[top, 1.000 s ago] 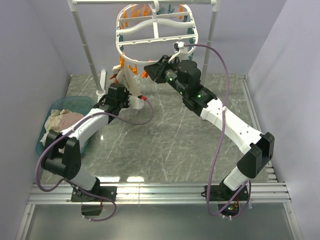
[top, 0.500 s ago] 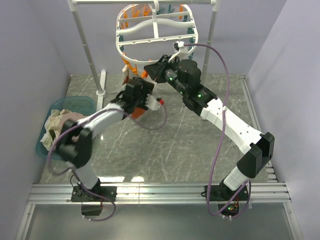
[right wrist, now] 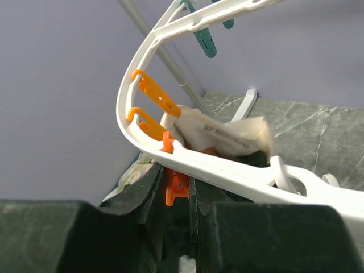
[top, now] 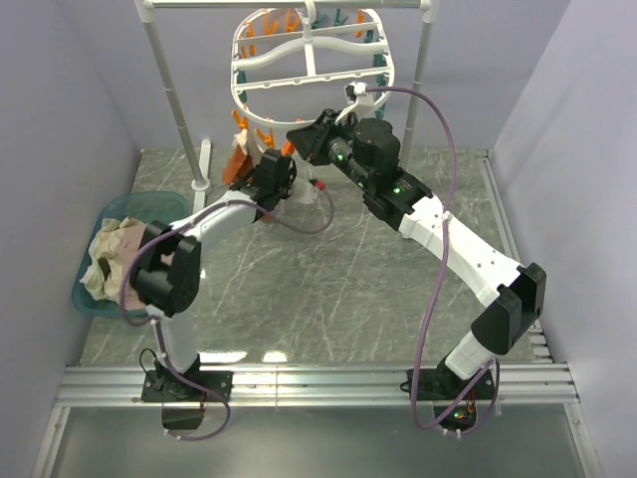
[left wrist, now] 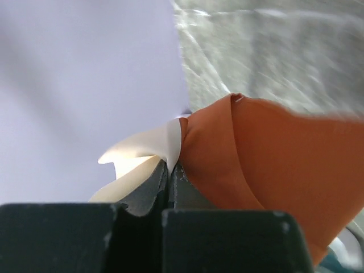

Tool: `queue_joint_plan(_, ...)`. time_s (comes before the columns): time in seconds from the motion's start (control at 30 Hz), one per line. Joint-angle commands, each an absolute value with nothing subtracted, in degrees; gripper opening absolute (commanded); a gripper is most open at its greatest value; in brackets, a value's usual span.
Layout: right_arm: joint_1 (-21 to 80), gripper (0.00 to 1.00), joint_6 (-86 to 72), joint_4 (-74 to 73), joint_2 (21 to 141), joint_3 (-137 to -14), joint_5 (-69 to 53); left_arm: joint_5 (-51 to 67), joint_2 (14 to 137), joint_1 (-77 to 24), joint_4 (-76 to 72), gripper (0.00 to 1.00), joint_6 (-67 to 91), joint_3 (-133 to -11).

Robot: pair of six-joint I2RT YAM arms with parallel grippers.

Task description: Clip the underwear to the hanger

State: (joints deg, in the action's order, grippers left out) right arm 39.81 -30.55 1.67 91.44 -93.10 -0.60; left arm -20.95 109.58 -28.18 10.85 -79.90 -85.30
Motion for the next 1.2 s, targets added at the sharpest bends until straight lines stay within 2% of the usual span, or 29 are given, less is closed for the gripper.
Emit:
queue_joint_plan(0.0, 38.7, 0.00, -30.4, 2.5, 91.2, -94.8, 2.0, -14.0, 98.5, -28.9, 5.5, 0.00, -80.0, -77.0)
queue_joint_plan(0.1, 38.6, 0.00, -30.5, 2.5, 91.1, -94.5, 1.9, -7.8, 90.3, -28.8, 3.6, 0.00, -79.2, -70.7)
queue_joint_plan(0.37, 38.4, 0.00, -30.7, 2.5, 91.1, -94.4, 1.5, 18.1, 66.4, -26.2, -3.5, 0.00, -78.3, -50.7)
queue_joint_plan(0.57, 38.3, 0.00, -30.7, 2.6, 90.8, -94.1, 0.9, 34.2, 55.7, -21.2, -7.7, 0.00, -75.9, -43.1)
queue_joint_plan(0.93, 38.0, 0.00, -30.8, 2.8, 90.0, -92.6, -2.5, 41.3, 46.3, -20.4, -17.2, 0.00, -86.2, -32.4)
queue_joint_plan(1.17, 37.6, 0.00, -31.9, 2.8, 89.7, -92.5, -6.7, 40.3, 49.8, -20.5, -24.9, 0.00, -86.8, -32.8)
